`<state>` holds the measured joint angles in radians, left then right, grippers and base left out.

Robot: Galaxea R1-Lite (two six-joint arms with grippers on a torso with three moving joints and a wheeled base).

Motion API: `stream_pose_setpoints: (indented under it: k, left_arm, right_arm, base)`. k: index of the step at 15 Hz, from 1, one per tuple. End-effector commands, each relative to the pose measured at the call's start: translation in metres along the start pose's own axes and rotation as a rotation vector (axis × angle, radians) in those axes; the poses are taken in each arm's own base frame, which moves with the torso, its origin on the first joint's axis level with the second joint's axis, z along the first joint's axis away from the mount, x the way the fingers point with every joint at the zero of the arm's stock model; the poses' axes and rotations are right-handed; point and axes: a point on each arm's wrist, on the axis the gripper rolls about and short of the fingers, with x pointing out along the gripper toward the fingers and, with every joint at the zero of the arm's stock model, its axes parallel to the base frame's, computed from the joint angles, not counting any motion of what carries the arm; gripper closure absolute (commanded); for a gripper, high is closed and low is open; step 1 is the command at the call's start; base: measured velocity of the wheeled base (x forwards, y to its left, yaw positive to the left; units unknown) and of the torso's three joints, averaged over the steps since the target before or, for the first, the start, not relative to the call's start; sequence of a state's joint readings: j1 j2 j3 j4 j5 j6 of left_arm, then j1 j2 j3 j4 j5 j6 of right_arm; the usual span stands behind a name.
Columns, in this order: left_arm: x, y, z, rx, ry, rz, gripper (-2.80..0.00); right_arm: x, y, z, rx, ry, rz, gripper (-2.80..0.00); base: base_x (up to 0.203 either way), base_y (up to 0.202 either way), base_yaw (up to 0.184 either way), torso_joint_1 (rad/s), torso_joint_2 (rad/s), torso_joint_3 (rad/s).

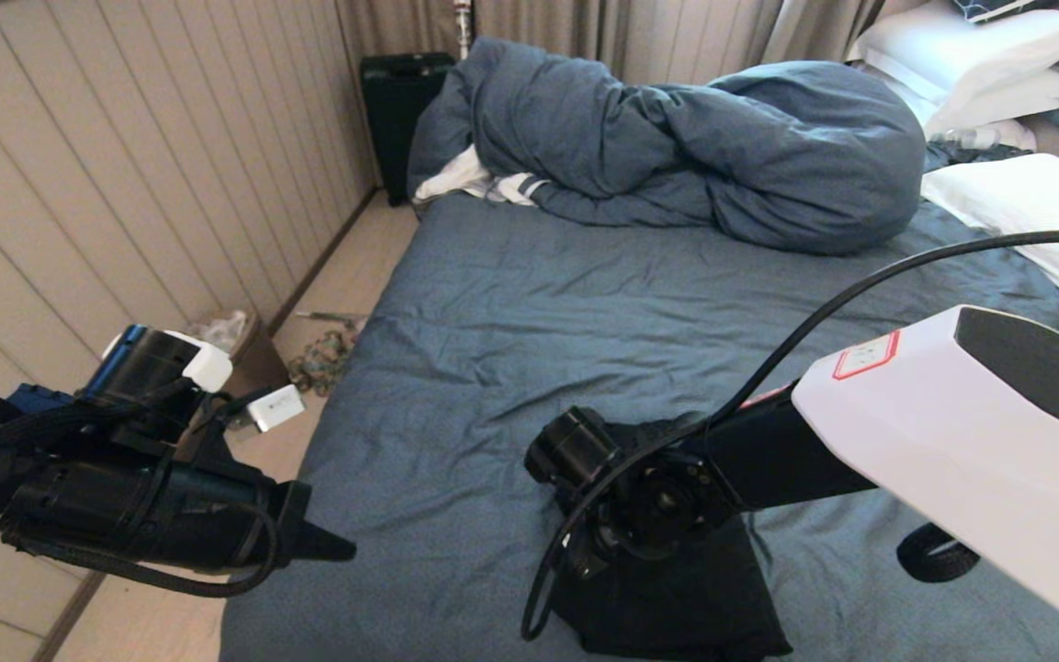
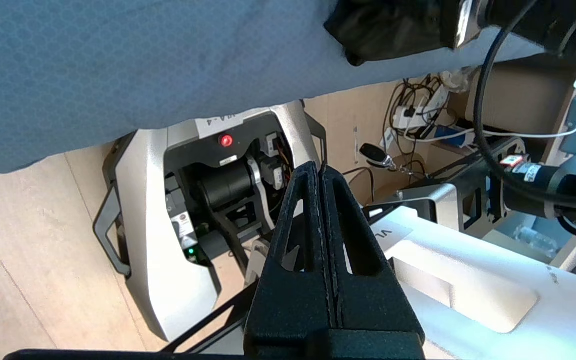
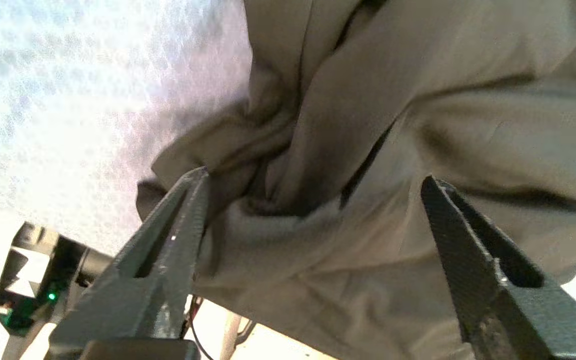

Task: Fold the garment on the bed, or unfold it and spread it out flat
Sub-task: Unford the black T-shirt

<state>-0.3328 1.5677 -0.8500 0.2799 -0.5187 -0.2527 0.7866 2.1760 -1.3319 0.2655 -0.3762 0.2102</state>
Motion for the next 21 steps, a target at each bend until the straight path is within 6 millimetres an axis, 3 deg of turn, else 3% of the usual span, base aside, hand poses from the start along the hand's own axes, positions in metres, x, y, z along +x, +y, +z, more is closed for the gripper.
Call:
stream_pose_setpoints:
  k: [1,2,3,9,15,21]
  left_arm:
    - [0.001,0.000,0.000,-0.004,0.002,-0.003,0.00]
    - [0.001,0.000,0.000,-0.003,0.000,-0.003,0.00]
    - [0.001,0.000,0.000,-0.005,0.003,-0.002,0.00]
    - [0.002,-0.001,-0.002,0.000,0.011,-0.007,0.00]
    - [0.006,-0.002,-0.002,0.001,0.026,-0.008,0.00]
    - [0.007,-0.002,-0.002,0.001,0.030,-0.008,0.00]
  right_arm:
    - [0.001,0.001,-0.004,-0.006,0.011,-0.004,-2.80]
    - [0.004,0.000,-0.004,-0.004,0.017,-0.006,-2.80]
    - [0.010,0.001,-0.004,-0.006,0.026,-0.009,0.00]
    - [0.001,0.001,-0.001,-0.003,0.002,-0.002,0.00]
    - [-0.037,-0.020,0.002,0.037,-0.064,0.004,0.00]
    - [-0.069,-0.094,0.008,0.189,-0.136,-0.074,0.00]
  base:
    - [0.000,0.000,0.000,0.000,0.00,0.000]
    - [0.000,0.000,0.000,0.000,0.00,0.000]
    - [0.000,0.000,0.000,0.000,0.00,0.000]
    - [0.000,0.000,0.000,0.000,0.00,0.000]
    - [0.000,0.000,0.000,0.000,0.00,0.000]
    - [0.000,0.000,0.000,0.000,0.00,0.000]
